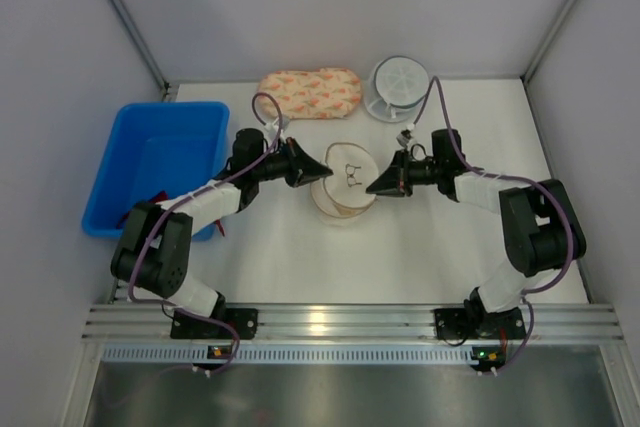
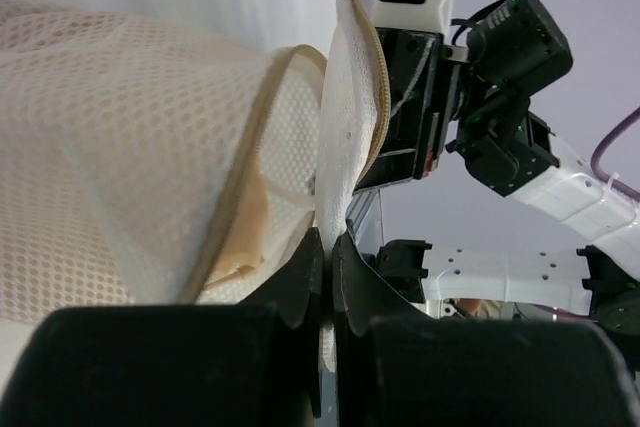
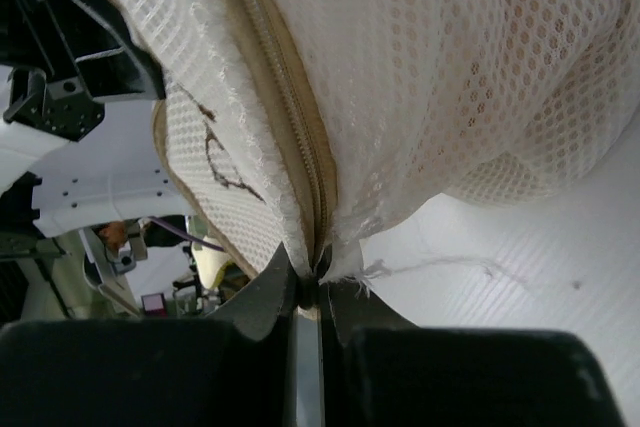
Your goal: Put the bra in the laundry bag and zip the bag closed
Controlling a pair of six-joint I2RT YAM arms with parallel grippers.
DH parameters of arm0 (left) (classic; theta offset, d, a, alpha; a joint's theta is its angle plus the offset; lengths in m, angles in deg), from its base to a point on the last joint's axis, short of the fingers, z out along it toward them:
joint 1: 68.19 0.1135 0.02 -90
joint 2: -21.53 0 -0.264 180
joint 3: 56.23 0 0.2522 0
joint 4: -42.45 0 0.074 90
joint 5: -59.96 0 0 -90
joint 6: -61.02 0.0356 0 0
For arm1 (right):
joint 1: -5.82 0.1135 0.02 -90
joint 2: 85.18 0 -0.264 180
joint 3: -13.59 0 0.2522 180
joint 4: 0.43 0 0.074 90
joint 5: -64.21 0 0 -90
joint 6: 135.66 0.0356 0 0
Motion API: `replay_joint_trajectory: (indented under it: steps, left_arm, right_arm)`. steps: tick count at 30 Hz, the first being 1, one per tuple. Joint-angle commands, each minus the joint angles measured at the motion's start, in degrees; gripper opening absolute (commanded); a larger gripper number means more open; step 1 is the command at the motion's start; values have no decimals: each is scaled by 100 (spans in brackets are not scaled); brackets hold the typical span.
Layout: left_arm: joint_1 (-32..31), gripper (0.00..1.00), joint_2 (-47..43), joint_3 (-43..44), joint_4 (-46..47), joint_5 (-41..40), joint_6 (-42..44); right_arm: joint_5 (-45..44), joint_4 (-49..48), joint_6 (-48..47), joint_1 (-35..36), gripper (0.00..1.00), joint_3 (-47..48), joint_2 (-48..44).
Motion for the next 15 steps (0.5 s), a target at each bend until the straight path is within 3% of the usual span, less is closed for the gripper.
replay_joint_trajectory:
  steps: [1, 3, 6, 8, 9, 12, 15]
  left_arm:
    - [129, 0, 419, 476, 3, 409, 470]
    - [199, 1, 482, 923, -725, 191, 1248]
    - [278, 27, 316, 1363, -1957, -529, 2095]
    - [287, 33, -105, 1488, -2675, -1108, 2939]
    - [278, 38, -272, 1558, -2828, -1790, 3185]
    - [94, 49, -844, 1672, -3373, -2715, 4081]
    - [-380, 53, -1292, 1620, -3567, -2955, 4329]
  right_arm:
    - [154, -602, 102, 20, 0, 118, -81]
    - [154, -777, 242, 29, 0, -22, -125]
    - [5, -875, 418, 29, 0, -111, -186]
    - [-232, -683, 497, 46, 0, -120, -248]
    - [-311, -638, 550, 81, 0, -120, -265]
    - [-610, -585, 874, 169, 0, -163, -336]
    - [-742, -855, 1384, 274, 0, -234, -257]
